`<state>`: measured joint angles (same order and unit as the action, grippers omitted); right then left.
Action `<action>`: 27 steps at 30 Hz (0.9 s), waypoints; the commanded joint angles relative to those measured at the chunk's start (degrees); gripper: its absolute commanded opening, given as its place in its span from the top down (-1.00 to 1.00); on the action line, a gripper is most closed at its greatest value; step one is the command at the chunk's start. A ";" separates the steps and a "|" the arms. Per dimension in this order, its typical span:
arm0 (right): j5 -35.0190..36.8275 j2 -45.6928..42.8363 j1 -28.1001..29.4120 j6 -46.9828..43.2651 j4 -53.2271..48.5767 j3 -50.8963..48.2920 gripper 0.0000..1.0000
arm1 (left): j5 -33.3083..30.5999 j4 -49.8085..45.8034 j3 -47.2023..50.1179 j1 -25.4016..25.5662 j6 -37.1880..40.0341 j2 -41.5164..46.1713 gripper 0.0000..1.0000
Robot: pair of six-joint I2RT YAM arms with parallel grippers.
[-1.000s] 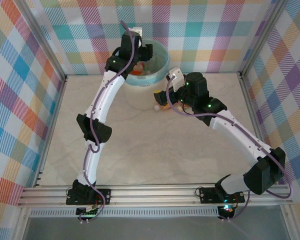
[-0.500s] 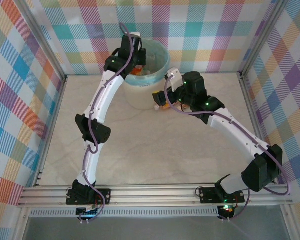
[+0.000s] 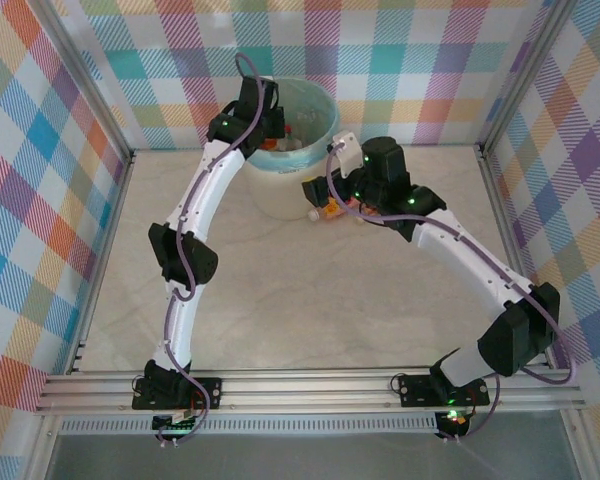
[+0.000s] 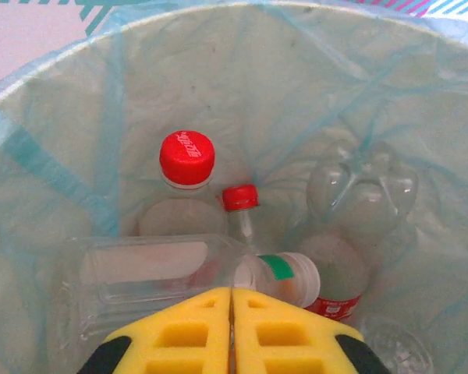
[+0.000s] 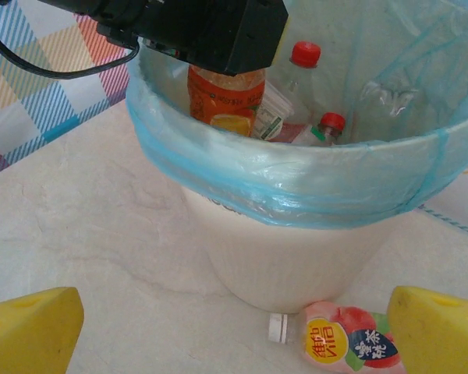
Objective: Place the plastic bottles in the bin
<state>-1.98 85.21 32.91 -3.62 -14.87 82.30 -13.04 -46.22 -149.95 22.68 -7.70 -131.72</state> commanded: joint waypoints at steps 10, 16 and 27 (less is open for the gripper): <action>9.63 1.96 -8.41 10.22 -6.83 4.69 -0.99 | 10.35 3.60 -3.44 0.49 0.18 9.89 -0.31; 11.72 4.36 -14.76 13.89 -5.95 0.70 -0.99 | 16.93 7.95 7.16 4.14 7.36 18.28 -0.39; 10.50 17.30 -23.77 27.83 -3.47 1.43 -0.89 | 31.48 6.48 16.74 10.46 14.76 22.16 -0.43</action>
<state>8.75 101.16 10.31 19.03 -20.60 84.01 13.28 -37.85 -133.27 31.03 3.18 -108.62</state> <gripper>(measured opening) 0.952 0.715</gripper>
